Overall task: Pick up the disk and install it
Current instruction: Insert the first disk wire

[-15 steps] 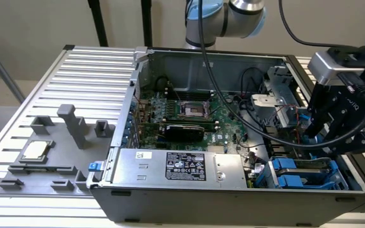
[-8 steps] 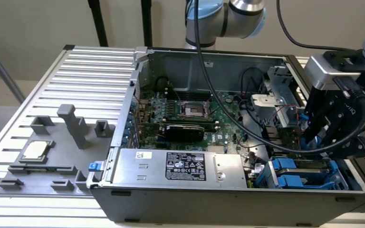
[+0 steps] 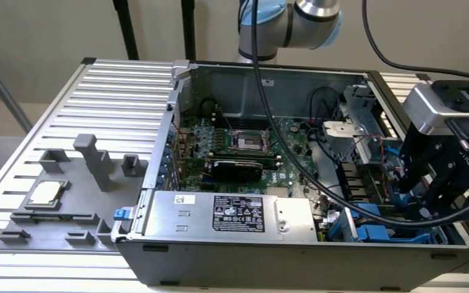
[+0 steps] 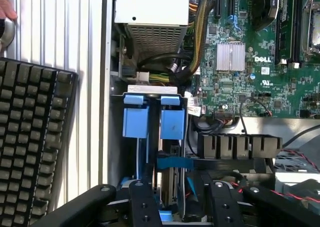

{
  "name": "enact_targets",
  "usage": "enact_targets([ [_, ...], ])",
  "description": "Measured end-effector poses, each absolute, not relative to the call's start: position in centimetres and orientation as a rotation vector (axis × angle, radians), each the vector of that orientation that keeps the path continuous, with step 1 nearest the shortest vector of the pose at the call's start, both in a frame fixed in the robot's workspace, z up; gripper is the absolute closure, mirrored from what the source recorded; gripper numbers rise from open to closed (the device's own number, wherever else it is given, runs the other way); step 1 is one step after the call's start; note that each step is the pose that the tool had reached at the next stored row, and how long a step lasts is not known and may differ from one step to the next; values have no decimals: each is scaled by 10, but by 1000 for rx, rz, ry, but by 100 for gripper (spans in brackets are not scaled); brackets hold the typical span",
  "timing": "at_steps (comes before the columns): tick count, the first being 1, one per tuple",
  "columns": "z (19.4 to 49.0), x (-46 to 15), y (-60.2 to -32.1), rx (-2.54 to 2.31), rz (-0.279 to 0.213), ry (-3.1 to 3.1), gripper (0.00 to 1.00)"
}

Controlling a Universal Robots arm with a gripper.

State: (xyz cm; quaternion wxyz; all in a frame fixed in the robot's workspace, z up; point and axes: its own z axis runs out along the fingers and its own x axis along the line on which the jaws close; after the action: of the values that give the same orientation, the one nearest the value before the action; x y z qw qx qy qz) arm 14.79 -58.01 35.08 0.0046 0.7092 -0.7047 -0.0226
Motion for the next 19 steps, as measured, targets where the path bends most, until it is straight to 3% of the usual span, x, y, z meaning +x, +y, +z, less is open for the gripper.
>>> enact_targets([
  [12,354,169,-588,2248,-141,-2230,55],
  [19,353,175,-590,2260,-153,-2220,55],
])
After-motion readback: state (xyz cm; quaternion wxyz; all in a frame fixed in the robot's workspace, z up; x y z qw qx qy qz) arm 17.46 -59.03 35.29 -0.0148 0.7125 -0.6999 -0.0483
